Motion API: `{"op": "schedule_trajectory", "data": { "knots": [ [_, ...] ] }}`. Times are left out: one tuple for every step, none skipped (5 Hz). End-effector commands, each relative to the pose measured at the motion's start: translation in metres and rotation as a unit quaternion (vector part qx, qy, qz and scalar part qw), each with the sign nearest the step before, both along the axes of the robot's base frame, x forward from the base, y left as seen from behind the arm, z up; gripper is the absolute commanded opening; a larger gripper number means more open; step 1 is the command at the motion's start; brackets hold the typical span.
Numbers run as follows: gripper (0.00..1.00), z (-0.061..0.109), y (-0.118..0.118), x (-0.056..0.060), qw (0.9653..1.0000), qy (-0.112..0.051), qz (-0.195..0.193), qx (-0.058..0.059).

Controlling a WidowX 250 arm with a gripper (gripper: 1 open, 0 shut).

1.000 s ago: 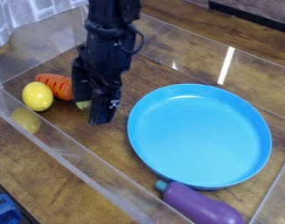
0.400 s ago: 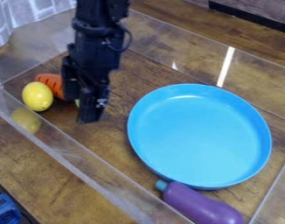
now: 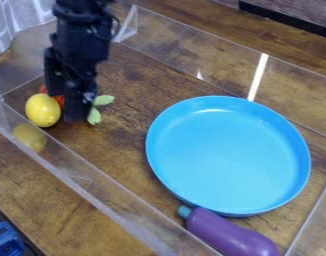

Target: Put the lemon on the blue tray

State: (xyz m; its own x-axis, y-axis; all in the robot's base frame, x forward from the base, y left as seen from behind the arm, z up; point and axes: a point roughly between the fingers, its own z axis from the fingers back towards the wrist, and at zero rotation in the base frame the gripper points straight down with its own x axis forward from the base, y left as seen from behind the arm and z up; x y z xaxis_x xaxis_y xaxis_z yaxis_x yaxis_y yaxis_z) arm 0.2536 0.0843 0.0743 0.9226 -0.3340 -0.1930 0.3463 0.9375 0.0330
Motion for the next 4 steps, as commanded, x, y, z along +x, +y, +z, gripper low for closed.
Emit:
{"op": "schedule_trajectory", "data": {
  "knots": [
    [1.0,0.009,0.019,0.01,0.9995,-0.028,-0.01,0.01],
    [1.0,0.0,0.023,0.011,0.9996,-0.026,-0.009,0.01],
    [1.0,-0.013,0.024,0.013,0.9995,-0.027,-0.009,0.009],
    [1.0,-0.02,0.025,0.014,0.9994,-0.031,-0.011,0.007]
  ]
}}
